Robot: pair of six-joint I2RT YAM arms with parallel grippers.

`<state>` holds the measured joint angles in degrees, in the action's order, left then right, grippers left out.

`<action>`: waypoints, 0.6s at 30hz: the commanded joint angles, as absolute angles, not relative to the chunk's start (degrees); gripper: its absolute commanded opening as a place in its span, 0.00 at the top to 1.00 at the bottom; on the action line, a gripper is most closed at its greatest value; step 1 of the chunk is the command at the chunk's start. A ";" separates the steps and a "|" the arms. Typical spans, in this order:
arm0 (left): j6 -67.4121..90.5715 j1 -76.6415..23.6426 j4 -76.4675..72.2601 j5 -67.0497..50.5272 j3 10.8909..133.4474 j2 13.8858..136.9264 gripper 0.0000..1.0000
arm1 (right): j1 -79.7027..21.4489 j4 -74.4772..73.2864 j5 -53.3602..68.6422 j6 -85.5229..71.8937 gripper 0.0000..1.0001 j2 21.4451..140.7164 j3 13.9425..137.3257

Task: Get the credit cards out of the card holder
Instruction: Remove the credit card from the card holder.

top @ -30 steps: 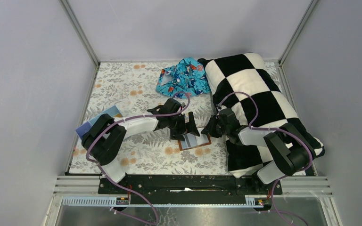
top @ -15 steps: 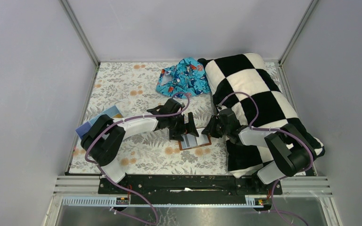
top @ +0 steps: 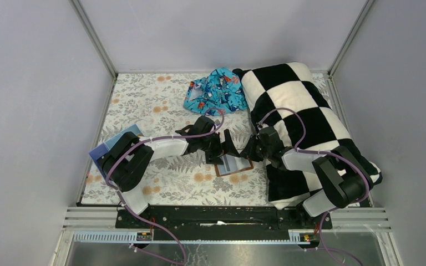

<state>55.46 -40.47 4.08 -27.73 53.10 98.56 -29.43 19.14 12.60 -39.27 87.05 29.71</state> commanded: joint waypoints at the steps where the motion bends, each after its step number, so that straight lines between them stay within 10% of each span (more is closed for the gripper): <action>1: 58.09 -40.87 -8.74 -29.79 53.07 100.18 0.01 | -29.44 11.42 10.78 -38.26 0.76 89.16 28.36; 18: 70.70 -42.41 -37.81 -37.20 50.01 103.12 0.01 | -28.93 10.19 10.04 -40.48 0.75 86.31 26.92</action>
<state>66.94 -41.54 -25.02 -34.33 49.98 100.71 -29.23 18.68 12.58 -39.97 86.94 29.54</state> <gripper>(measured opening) 0.988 0.242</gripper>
